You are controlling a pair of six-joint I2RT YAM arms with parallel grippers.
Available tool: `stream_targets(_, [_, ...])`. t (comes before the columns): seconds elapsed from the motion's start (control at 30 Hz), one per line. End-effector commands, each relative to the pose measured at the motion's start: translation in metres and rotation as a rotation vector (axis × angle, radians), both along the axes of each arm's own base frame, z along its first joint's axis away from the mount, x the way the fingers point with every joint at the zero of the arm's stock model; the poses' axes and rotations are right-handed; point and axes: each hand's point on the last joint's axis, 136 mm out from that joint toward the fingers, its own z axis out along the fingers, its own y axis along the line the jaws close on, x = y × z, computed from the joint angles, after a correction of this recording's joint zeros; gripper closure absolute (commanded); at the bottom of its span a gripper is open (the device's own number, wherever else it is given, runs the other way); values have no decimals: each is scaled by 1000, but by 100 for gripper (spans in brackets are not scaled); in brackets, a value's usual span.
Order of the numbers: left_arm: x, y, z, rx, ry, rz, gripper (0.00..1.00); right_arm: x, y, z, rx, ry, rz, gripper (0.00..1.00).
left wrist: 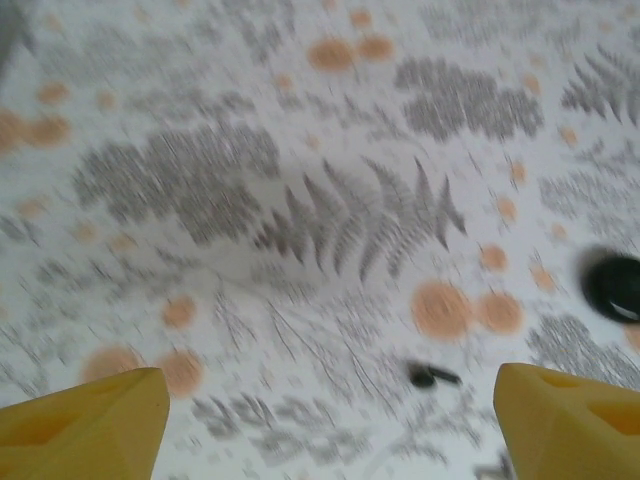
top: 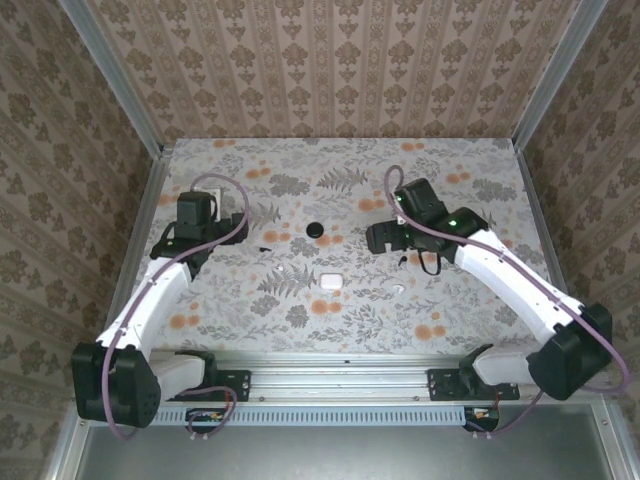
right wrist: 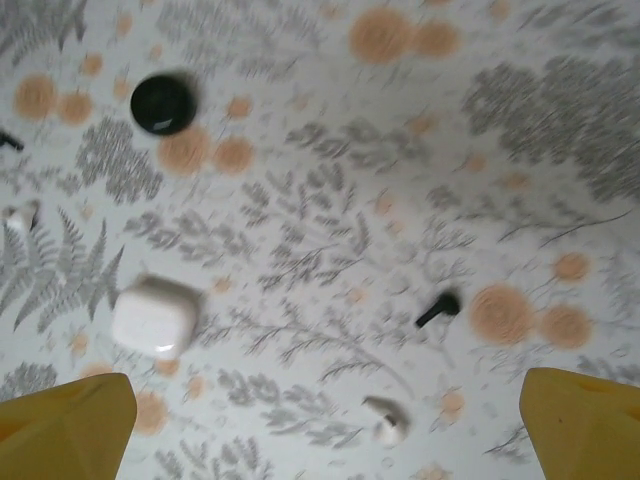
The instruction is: Insert wireless bluetooth earbuds into charging case
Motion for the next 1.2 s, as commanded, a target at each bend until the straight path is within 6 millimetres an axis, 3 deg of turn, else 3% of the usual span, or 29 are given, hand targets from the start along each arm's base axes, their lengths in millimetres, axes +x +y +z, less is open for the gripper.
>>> stream_targets(0.0, [-33,-18,-25,-122,207,-21,17,-22,12,-22,-18,198,-63,0])
stream_targets(0.2, [-45,-15,-43,-117,317,10,17,-32,51,-39,-11,344,-95,1])
stream_targets(0.53, [-44,-6,-77,-112,468,31,23,-32,105,-82,-38,527,-120,12])
stream_targets(0.9, [-55,10,-91,-129,496,79,23,-38,140,-134,-69,659,-141,17])
stream_targets(1.17, [-52,11,-98,-162,506,69,22,-27,144,-153,-118,658,-140,17])
